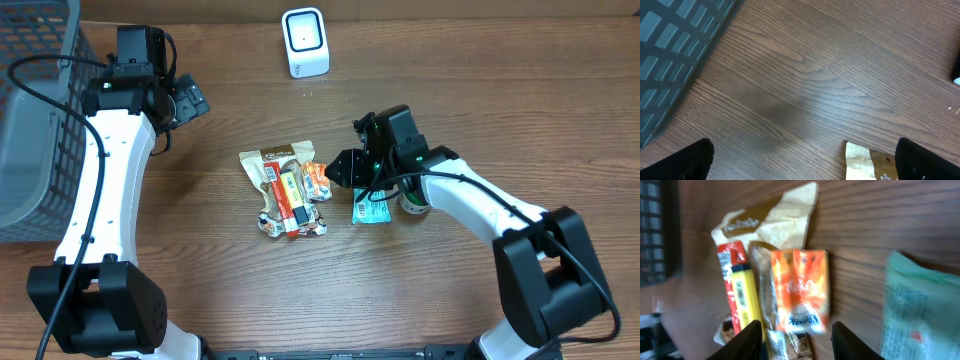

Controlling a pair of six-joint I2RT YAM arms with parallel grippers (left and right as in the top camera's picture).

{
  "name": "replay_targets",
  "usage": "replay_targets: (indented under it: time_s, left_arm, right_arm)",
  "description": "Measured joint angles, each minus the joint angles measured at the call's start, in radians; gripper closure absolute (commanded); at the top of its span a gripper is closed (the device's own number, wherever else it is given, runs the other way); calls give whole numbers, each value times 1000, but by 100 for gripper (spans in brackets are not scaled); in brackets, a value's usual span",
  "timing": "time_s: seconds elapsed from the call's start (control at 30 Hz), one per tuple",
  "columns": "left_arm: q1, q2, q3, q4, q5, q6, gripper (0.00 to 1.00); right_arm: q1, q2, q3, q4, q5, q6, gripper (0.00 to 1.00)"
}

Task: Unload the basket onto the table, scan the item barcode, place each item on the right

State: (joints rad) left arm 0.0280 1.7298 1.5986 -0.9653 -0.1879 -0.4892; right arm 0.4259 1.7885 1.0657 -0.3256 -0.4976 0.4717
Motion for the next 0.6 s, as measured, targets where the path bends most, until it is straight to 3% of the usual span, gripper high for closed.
replay_targets:
  time_s: [0.23,0.4,0.6]
  left_arm:
    - [0,0,0,0,0,0,0]
    - [0,0,0,0,0,0,0]
    - [0,0,0,0,0,0,0]
  right_arm:
    - [57,-24,230,-300,240,-111,49]
    - [211,-34,305,-326,496,-178,49]
    - [296,5,305,-324,627,-204,49]
